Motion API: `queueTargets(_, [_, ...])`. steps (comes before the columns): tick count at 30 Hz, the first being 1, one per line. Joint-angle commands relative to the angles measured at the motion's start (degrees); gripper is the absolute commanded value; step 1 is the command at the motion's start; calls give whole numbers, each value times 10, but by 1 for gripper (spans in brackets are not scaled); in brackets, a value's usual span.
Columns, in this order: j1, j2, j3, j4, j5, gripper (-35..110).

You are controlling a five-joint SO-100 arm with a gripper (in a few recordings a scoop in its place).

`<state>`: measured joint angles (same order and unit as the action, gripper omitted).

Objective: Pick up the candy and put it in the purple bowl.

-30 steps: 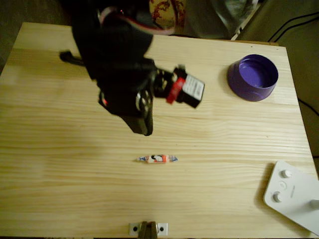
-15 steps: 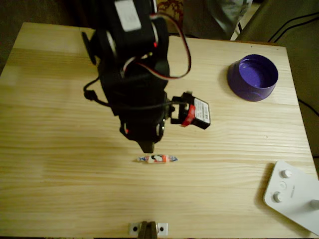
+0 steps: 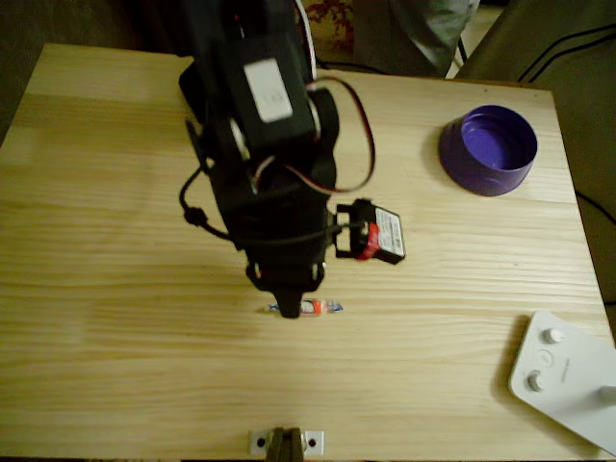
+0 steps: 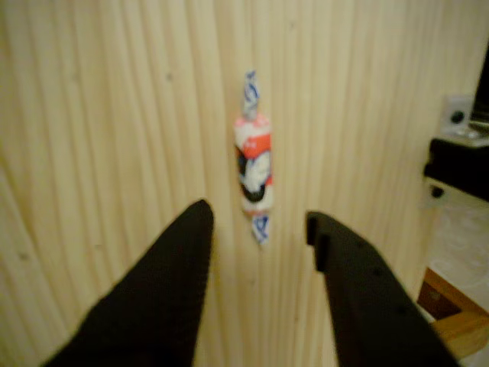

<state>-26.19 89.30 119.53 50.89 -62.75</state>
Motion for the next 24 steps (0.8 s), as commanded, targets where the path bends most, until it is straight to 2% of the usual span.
queueTargets(1, [-7, -12, -81, -8, -7, 30])
queueTargets(9, [4, -71, -153, -5, -7, 35])
queueTargets(18, [9, -80, -166, 89, -7, 48])
queueTargets(24, [-8, -65, -161, 100, 8, 50])
